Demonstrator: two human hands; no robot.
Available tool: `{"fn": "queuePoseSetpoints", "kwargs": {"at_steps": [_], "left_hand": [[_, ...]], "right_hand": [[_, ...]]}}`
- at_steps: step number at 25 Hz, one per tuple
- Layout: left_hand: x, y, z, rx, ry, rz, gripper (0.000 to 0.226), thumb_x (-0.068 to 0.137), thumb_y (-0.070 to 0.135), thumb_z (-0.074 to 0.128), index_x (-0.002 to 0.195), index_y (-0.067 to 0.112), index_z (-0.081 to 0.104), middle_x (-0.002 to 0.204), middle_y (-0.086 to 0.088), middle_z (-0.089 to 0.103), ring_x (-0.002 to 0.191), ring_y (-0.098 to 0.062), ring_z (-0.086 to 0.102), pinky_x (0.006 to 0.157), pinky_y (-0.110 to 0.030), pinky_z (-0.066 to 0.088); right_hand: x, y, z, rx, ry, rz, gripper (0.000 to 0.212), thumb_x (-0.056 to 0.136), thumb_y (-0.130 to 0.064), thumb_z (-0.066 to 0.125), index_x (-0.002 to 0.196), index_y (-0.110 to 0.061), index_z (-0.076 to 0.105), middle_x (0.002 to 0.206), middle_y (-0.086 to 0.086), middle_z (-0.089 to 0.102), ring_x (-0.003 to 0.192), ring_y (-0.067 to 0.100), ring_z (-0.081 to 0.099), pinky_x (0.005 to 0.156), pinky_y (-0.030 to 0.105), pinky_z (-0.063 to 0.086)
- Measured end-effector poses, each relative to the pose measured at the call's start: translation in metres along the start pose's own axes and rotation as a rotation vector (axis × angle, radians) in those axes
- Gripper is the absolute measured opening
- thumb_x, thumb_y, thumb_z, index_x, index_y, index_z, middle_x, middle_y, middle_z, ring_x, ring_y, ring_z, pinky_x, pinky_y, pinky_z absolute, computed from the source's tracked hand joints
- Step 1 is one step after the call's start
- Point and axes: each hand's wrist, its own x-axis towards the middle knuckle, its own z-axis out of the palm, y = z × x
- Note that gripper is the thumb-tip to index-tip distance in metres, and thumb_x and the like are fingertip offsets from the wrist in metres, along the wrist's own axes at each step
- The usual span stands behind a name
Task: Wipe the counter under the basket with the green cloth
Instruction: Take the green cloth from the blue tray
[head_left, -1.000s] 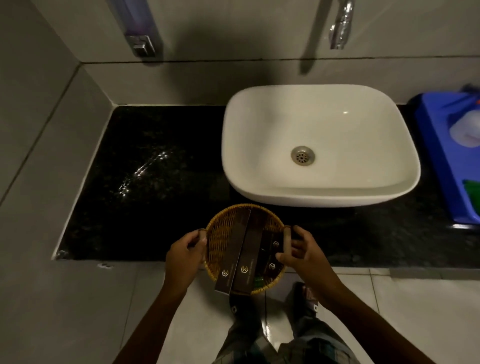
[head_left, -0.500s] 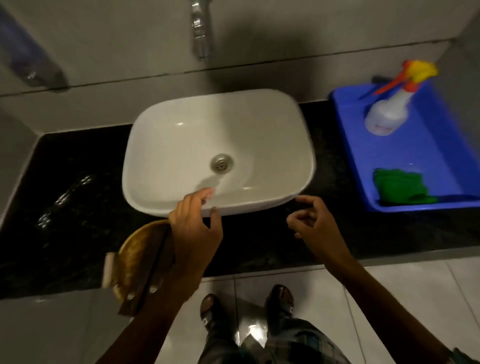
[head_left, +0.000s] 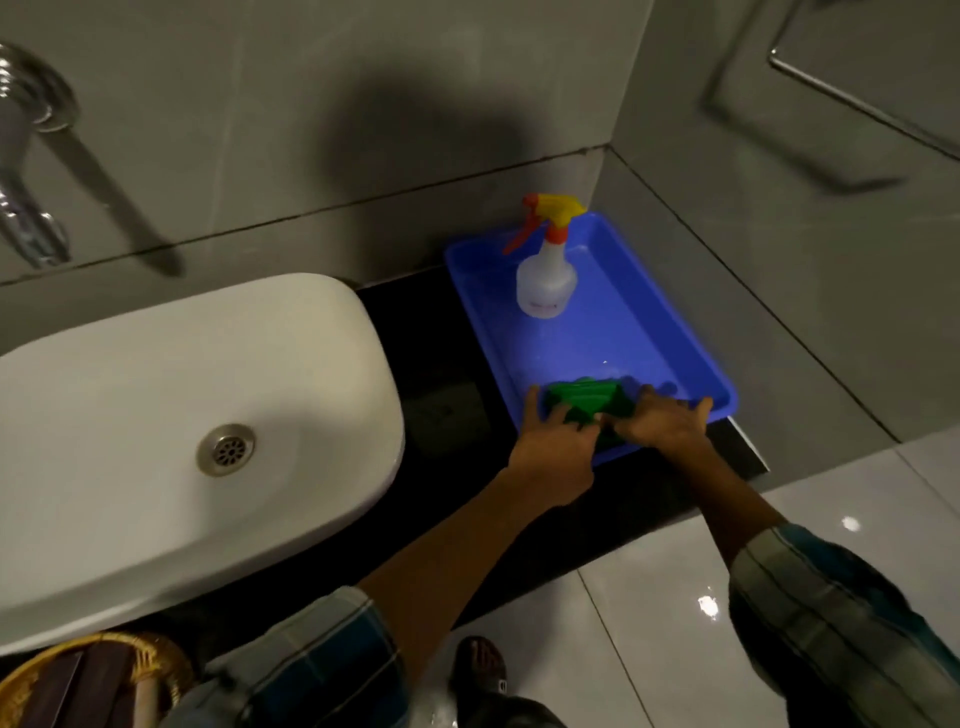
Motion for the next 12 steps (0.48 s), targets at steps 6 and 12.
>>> {"fn": "queuePoseSetpoints", "kwargs": {"at_steps": [6, 12], "left_hand": [[0.019, -0.007, 0.007, 0.008, -0.088, -0.041, 0.05, 0.086, 0.025, 0.057, 0.133, 0.016, 0.047, 0.134, -0.011, 0.056, 0.137, -0.034, 0.03, 0.11, -0.068, -0.014], [-0.041, -0.042, -0.017, -0.354, 0.476, -0.222, 0.047, 0.087, 0.031, 0.058, 0.13, 0.014, 0.051, 0.13, -0.012, 0.059, 0.123, -0.031, 0.05, 0.11, -0.044, 0.032]], "right_hand": [[0.015, -0.016, 0.007, 0.639, 0.021, 0.085, 0.088, 0.07, -0.025, 0.077, 0.137, -0.006, 0.025, 0.128, 0.02, 0.056, 0.118, 0.036, 0.054, 0.102, 0.048, 0.036], [-0.051, -0.056, -0.03, 1.431, 0.166, -0.109, 0.068, 0.066, 0.012, 0.071, 0.123, -0.012, 0.04, 0.089, 0.016, 0.062, 0.078, 0.031, 0.064, 0.069, 0.041, 0.056]]}}
